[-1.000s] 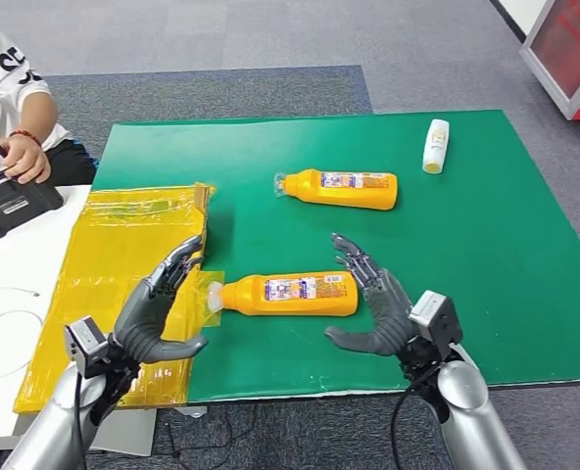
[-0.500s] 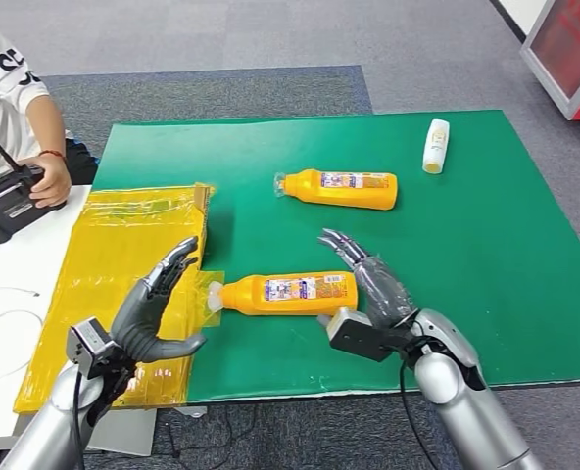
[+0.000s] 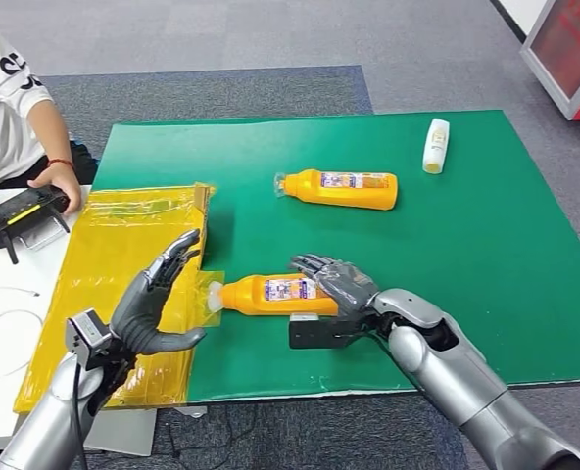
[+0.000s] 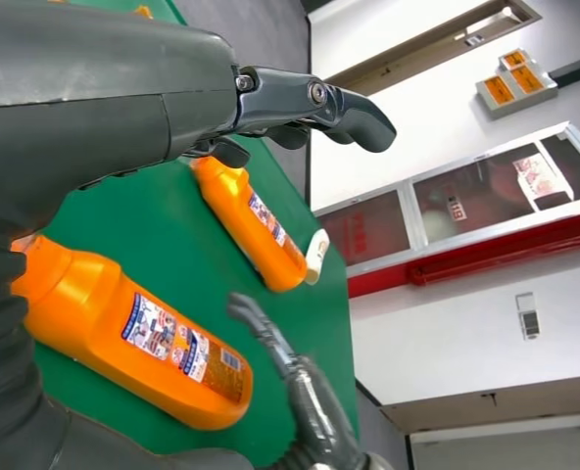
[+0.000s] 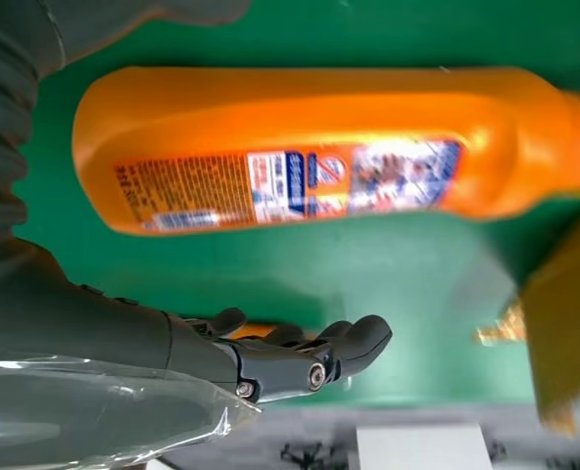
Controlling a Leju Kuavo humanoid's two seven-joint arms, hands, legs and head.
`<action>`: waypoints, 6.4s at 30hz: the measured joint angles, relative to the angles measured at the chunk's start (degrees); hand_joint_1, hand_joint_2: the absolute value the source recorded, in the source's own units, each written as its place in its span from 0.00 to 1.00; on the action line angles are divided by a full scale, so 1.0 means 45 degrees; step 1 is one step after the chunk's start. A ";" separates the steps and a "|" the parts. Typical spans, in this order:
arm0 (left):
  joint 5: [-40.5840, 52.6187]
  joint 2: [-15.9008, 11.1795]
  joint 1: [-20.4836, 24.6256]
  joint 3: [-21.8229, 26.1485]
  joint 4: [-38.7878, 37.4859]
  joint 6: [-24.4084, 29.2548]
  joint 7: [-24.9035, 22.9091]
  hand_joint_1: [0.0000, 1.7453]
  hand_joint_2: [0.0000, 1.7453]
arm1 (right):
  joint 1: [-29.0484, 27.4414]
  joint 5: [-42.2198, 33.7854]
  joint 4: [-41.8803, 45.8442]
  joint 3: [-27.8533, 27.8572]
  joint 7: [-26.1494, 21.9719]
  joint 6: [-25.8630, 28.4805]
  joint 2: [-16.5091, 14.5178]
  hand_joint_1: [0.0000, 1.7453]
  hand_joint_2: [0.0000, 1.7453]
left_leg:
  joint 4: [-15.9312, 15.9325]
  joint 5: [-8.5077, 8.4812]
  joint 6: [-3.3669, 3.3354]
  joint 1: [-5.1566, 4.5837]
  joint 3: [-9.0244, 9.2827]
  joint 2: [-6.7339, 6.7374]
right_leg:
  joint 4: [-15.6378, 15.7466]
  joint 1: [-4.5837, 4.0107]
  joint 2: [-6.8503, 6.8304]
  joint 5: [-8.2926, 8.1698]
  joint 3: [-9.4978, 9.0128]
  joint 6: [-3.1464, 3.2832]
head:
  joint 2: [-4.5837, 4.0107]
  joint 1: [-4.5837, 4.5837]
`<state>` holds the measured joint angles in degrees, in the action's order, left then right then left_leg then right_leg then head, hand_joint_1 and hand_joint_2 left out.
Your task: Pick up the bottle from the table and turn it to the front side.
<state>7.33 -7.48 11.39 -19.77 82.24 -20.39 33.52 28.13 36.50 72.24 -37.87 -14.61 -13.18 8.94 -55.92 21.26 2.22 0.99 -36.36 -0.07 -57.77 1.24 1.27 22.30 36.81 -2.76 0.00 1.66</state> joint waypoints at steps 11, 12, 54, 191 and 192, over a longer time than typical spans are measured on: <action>0.0058 0.0211 0.0230 -0.0012 -0.0391 0.0040 0.0026 0.00 1.00 | 0.1303 -0.0519 -0.2326 -0.1535 0.0715 0.0112 -0.0179 0.00 1.00 | 0.0000 0.0003 -0.0003 -0.0001 -0.0001 -0.0002 | 0.0000 0.0001 -0.0004 0.0001 0.0000 -0.0002 | 0.0000 -0.0001; 0.0057 0.0219 0.0230 -0.0012 -0.0417 0.0039 0.0029 0.00 1.00 | 0.1355 -0.0549 -0.2434 -0.1606 0.0773 0.0113 -0.0188 0.00 1.00 | 0.0000 0.0003 -0.0003 -0.0001 -0.0001 -0.0002 | 0.0000 0.0001 -0.0004 0.0001 0.0000 -0.0002 | 0.0000 -0.0002; 0.0185 0.0485 -0.0043 0.0082 -0.0630 0.0170 0.0033 0.00 1.00 | 0.1362 -0.1193 -0.3756 -0.2208 0.2109 0.1009 -0.0869 1.00 1.00 | 0.0000 0.0007 -0.0001 0.0000 0.0023 0.0002 | 0.0002 0.0001 -0.0001 0.0004 -0.0016 0.0000 | 0.0000 0.0000; -0.5287 0.0240 0.2384 -0.0959 -0.4102 -0.5261 -0.0424 0.00 1.00 | -0.2265 -0.4471 0.1522 0.0710 -0.1720 0.2210 -0.2216 1.00 1.00 | -0.0001 0.0012 -0.0005 -0.0001 0.0000 -0.0002 | 0.0006 0.0001 -0.0006 0.0017 -0.0002 -0.0011 | -0.0001 -0.0001; -0.5287 0.0253 0.2388 -0.0959 -0.4116 -0.5268 -0.0413 0.00 1.00 | -0.2266 -0.4542 0.1521 0.0703 -0.1714 0.2155 -0.2219 1.00 1.00 | -0.0001 0.0012 -0.0005 -0.0001 0.0000 -0.0002 | 0.0006 0.0001 -0.0006 0.0017 -0.0002 -0.0011 | 0.0000 -0.0001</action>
<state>-16.46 -6.34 22.13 -24.09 63.72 -44.10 31.66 17.94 16.06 79.09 -34.71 -22.32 -3.48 -1.04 -55.93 21.32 2.19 0.99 -36.36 -0.07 -57.74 1.24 1.24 22.37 36.80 -2.81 0.00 1.65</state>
